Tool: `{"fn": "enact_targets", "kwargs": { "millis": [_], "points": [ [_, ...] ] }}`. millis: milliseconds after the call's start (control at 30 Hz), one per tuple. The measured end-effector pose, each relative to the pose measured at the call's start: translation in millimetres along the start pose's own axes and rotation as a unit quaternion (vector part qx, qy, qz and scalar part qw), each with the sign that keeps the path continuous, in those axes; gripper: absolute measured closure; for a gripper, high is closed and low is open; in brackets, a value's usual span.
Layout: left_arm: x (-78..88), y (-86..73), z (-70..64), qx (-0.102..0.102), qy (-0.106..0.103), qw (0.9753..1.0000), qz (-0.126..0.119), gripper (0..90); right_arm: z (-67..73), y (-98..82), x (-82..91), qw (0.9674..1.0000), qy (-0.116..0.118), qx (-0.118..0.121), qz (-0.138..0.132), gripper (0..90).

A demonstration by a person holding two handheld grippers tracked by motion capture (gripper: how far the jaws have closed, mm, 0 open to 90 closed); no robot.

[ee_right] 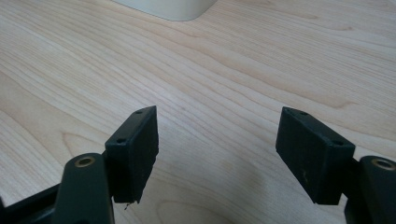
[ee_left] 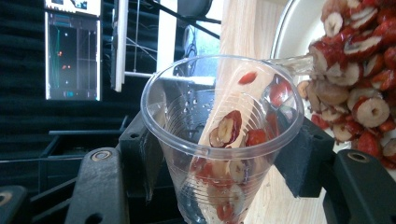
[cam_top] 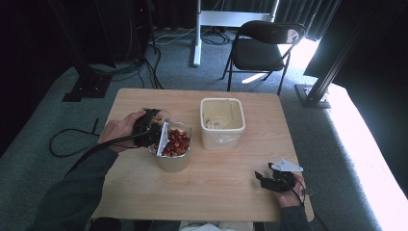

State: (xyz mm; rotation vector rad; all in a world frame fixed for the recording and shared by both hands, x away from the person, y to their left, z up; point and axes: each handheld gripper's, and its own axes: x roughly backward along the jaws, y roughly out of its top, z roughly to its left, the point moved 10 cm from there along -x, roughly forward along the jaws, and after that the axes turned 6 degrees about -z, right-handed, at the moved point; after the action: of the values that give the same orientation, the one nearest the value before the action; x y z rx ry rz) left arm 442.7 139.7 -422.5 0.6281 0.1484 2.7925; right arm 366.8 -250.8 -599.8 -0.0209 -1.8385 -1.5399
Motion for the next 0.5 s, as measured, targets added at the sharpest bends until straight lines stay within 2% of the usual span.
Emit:
{"fn": "enact_targets", "kwargs": {
  "millis": [133, 333, 500],
  "points": [
    [1.5, 2.5, 3.2, -0.012, 0.005, 0.9999, 0.002, 39.7, 0.0, 0.1, 0.3, 1.0, 0.0, 0.0, 0.0, 29.3],
    [-1.2, -3.8, 5.3, -0.015, 0.007, 0.9998, 0.013, 39.7, -0.2, -0.1, 0.7, 1.0, 0.0, -0.002, -0.001, 29.3],
    [2.1, 5.5, 6.0, -0.03, 0.01, 0.9995, 0.004, 39.7, 0.2, -0.3, -0.2, 1.0, 0.001, -0.001, 0.0, 29.4]
  ]
}}
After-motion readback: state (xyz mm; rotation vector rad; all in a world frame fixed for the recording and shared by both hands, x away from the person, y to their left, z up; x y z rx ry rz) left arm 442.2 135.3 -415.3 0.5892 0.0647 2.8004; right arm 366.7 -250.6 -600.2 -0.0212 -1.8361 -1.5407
